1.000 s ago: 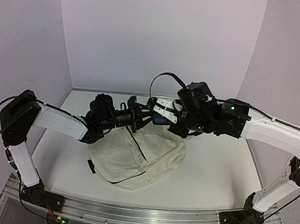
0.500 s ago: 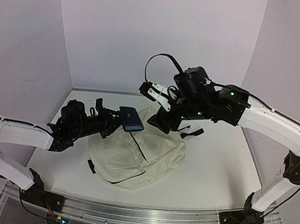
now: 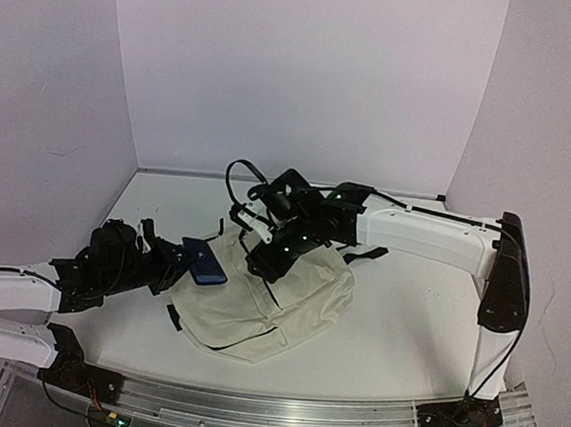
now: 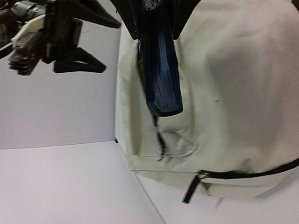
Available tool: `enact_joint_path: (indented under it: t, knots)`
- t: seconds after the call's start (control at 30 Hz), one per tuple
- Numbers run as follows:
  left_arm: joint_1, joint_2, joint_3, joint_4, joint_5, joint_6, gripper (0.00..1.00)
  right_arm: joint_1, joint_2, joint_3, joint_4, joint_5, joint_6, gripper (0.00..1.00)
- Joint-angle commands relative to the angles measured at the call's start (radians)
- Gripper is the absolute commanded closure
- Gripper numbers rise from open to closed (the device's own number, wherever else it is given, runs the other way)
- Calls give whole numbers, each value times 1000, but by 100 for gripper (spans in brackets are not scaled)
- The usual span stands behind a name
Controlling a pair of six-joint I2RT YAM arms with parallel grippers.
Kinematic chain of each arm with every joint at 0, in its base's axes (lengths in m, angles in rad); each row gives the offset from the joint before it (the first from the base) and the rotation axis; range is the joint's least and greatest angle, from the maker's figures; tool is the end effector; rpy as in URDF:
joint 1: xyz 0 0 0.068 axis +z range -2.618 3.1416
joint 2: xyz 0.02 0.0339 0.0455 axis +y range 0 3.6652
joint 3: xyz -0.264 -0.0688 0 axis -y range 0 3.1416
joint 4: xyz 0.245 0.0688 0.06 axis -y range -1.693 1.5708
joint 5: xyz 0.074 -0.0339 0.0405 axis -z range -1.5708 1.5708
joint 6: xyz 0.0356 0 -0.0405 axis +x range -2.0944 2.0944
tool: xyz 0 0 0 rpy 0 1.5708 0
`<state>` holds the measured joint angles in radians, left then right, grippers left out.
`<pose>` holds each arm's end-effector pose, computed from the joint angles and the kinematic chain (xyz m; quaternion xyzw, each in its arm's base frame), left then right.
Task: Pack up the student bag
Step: Place the stationery in the student bag.
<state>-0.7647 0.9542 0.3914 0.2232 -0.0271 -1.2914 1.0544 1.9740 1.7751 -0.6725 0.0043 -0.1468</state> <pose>0.1521 -0.1446 0.2124 -0.2201 0.7862 -0.4887 0.3077 0.2204 0.3879 0.2829 -0.5303 0.7755 0.1484 0.3088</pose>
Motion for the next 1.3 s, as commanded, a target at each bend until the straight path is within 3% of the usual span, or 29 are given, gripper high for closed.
enact_joint_path:
  t: [0.0,0.37,0.63,0.8,1.27]
  knots:
    - [2,-58,-31,13,-43,-32,100,10,60,89,-1,26,41,29]
    - [3,-19,-102,192,5,-11,100,18,140,103,-2,231,-24,38]
    - [4,117,-116,356,29,-2,100,19,101,106,-6,261,-39,74]
    - [4,239,-120,566,110,65,100,19,63,104,-13,219,-35,98]
    - [5,699,3,1102,340,57,100,18,57,161,-31,136,4,100]
